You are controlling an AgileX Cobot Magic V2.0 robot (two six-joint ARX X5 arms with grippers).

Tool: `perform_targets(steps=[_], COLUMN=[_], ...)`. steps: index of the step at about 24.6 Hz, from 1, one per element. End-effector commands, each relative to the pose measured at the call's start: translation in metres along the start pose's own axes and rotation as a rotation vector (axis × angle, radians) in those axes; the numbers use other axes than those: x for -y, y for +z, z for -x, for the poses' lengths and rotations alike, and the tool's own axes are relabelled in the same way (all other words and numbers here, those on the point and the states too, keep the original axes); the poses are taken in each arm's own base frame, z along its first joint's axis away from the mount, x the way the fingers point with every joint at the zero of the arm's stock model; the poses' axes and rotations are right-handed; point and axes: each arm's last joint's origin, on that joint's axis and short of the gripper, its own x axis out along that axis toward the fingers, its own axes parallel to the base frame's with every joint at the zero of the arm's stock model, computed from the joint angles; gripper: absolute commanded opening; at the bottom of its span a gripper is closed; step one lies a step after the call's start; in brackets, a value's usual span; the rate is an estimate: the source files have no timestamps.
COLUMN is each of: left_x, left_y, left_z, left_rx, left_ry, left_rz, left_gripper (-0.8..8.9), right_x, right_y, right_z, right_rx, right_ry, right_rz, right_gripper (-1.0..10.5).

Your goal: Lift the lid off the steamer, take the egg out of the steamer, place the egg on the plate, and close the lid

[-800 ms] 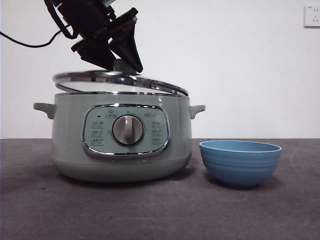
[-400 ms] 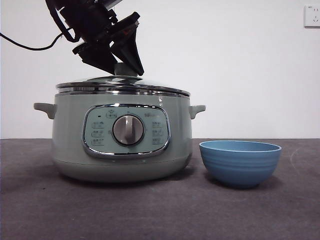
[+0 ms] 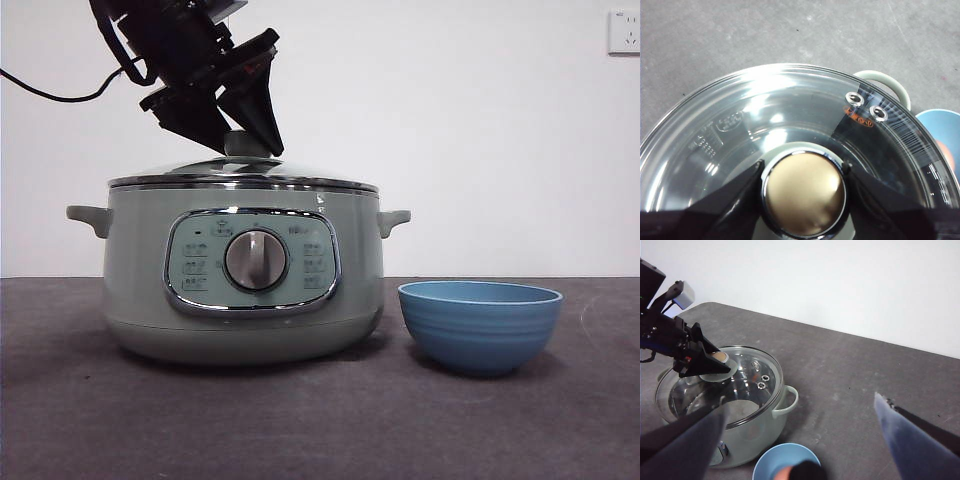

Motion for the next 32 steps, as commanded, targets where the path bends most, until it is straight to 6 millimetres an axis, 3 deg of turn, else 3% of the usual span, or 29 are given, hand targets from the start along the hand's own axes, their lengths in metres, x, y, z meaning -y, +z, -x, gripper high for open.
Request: perform_targets(steps=[1,3,5,7,12,19,25,32], left_x=[0.001,0.001,0.001,0.0,0.001,0.005,0.014,0.031], left_y=[0.001,0.0,-0.001,-0.001,0.001,0.012,0.019,0.008], left_z=[-0.002,-0.002,-0.002,-0.002,0.003,0.031,0.078,0.145], left_rx=[-0.011,-0.02,-0.026,-0.026,-0.01,0.058,0.084,0.003], left_ry=[-0.002,-0.002,-0.002,-0.002,0.0,0.007,0.006,-0.136], left_rz=[-0.007,-0.006,-0.003,-0.003,-0.005,-0.018,-0.023,0.022], left_gripper=[0.24,1.58,3.66,4.85,4.85,4.85,4.85,4.67], right_x=[0.0,0.0,0.0,0.0,0.0,0.0,-0.002,-0.007], right_y=[0.0,0.0,0.0,-0.001,-0.003,-0.005,-0.009,-0.022], right_z=[0.001,0.0,0.0,0.0,0.0,0.001,0.001,0.003], right_rx=[0.0,0.0,-0.002,-0.007,-0.036,-0.053,-0.093,-0.229], right_ry=[0.003,0.003,0.003,0.003,0.005,0.007,0.063,0.198], right_rz=[-0.013,-0.013,-0.013,-0.013,-0.012,-0.012,-0.013,-0.029], right_gripper=[5.0,5.0,5.0,5.0,5.0,5.0,5.0,5.0])
